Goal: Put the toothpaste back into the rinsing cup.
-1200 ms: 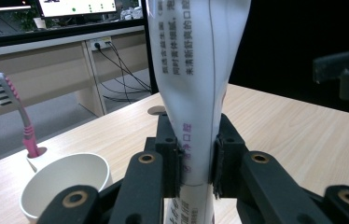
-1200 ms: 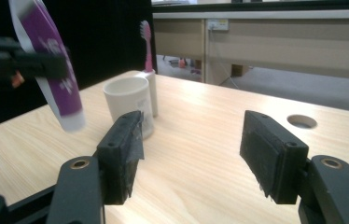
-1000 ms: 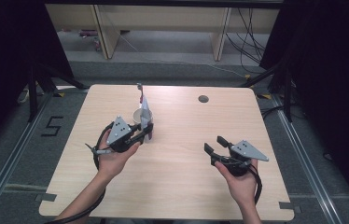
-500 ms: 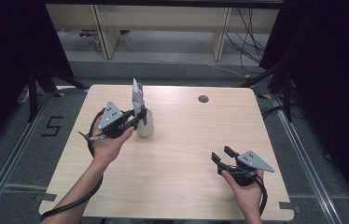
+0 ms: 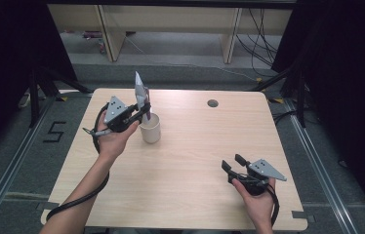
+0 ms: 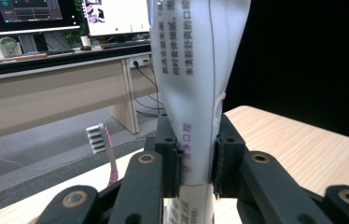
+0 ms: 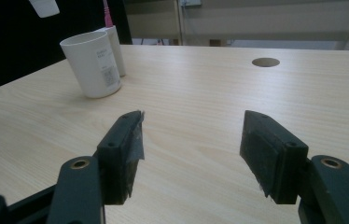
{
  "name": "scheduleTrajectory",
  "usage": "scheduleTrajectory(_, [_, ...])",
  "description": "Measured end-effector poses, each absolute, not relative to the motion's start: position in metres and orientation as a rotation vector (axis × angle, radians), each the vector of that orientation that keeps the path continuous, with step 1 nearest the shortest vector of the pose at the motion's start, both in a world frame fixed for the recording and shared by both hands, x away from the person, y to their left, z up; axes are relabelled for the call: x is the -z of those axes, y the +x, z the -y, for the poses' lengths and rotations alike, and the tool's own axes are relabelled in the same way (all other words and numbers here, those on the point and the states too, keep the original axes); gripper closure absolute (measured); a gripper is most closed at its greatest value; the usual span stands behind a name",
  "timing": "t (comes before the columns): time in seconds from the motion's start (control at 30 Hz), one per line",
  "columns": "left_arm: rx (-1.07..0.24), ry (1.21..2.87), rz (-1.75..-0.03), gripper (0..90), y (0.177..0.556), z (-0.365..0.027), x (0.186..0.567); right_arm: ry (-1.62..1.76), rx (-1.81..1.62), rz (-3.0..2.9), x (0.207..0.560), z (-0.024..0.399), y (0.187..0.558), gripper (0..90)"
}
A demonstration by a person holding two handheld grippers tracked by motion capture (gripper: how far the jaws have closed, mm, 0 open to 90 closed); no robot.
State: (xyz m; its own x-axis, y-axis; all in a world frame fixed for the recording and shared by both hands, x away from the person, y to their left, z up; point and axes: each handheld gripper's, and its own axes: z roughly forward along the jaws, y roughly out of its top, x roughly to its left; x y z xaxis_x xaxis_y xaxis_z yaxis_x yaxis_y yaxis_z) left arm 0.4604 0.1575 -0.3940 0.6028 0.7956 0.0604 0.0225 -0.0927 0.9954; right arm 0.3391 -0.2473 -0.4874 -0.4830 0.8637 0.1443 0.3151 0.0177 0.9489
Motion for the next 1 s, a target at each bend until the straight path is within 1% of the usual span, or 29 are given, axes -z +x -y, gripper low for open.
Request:
scheduleTrajectory(0.17, [-0.752, 1.558, -0.723, 75.6, 0.468, -0.155, 0.406, 1.241, -1.477, -1.823, 0.487, 0.248, 0.337, 39.4])
scheduleTrajectory(0.37, [-0.754, 1.558, -0.731, 75.5, 0.475, -0.152, 0.416, 1.211, -1.453, -1.83, 0.487, 0.251, 0.338, 39.3])
scheduleTrajectory(1.0, [-0.752, 1.586, -0.758, 75.3, 0.487, -0.15, 0.444, 1.207, -1.503, -1.817, 0.489, 0.248, 0.34, 39.2])
